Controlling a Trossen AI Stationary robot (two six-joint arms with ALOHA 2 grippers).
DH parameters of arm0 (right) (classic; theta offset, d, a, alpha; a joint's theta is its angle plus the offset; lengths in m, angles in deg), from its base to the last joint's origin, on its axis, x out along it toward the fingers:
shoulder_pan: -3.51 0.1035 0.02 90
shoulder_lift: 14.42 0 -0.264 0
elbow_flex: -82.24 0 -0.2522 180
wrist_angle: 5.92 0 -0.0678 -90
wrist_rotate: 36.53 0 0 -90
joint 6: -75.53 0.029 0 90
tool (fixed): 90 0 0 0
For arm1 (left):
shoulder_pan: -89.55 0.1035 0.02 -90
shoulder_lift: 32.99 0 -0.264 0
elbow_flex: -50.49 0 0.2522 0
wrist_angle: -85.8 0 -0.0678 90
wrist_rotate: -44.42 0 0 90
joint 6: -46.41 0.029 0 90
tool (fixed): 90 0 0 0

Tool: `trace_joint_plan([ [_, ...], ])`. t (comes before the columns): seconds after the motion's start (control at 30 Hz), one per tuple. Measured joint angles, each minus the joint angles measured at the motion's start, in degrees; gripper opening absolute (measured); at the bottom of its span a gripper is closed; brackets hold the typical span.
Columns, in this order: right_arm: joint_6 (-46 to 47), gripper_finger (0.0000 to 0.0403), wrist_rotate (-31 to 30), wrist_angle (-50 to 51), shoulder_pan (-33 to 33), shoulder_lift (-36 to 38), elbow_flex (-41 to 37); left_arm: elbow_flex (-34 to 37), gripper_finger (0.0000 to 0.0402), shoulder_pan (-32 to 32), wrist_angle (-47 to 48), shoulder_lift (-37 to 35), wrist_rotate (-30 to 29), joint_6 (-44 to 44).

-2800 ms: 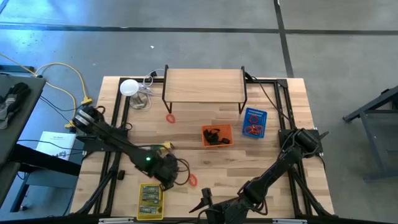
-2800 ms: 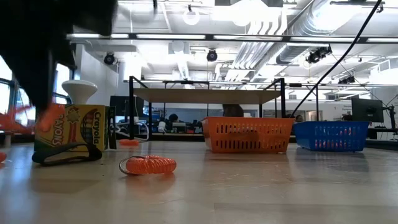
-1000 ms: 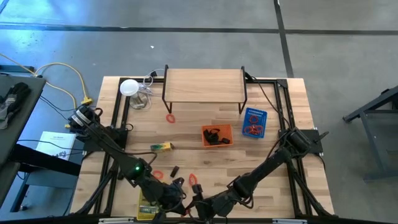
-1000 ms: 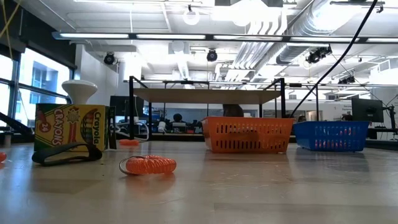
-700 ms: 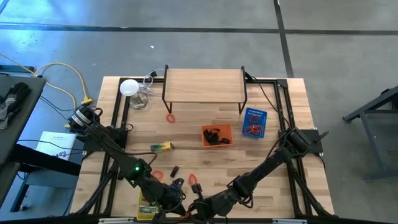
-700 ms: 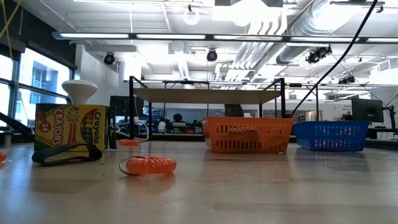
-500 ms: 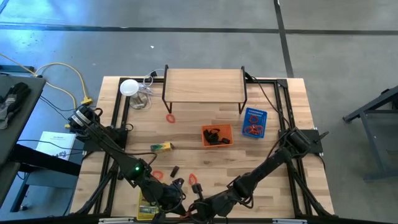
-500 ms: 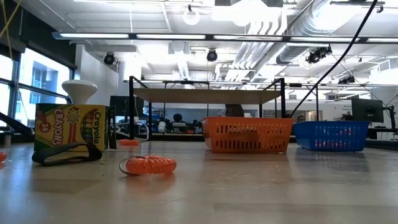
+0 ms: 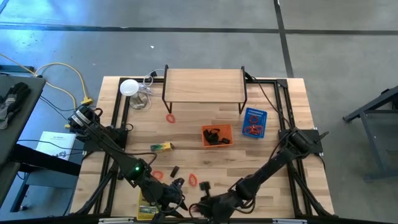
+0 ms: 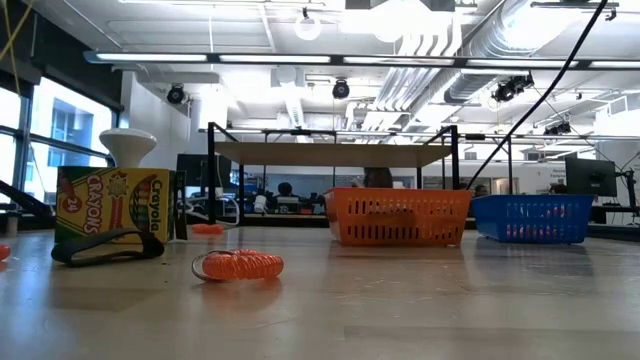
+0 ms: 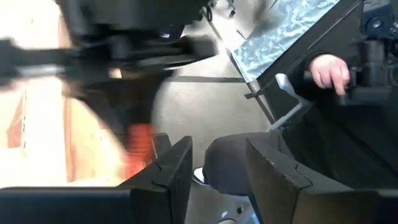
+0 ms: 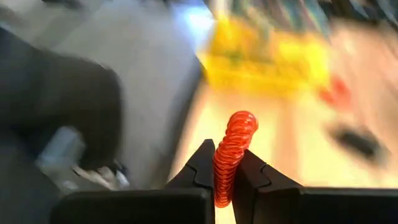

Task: Pick & Place Office Desk Supplies
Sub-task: Put the spring keychain into the blue bin

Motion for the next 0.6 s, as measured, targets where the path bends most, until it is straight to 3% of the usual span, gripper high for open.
trace_joint_plan([
  [0.2,23.88,0.0009,-16.30,31.21,2.20,6.57,0.00,0.00,0.0145,-1.12,0.25,0.00,-0.10,-0.85],
  [0.37,51.63,0.0011,-27.24,56.59,4.92,11.84,0.00,0.00,0.0145,-1.83,0.50,0.00,-0.10,-1.20],
  [0.47,66.61,0.0013,-29.26,69.35,4.95,12.42,0.08,0.00,0.0145,-1.87,0.75,0.00,-0.09,-1.27],
  [0.6,83.06,0.0014,-26.95,86.19,4.14,12.07,-0.05,0.00,0.0145,-1.87,1.20,0.00,-0.08,-1.29],
])
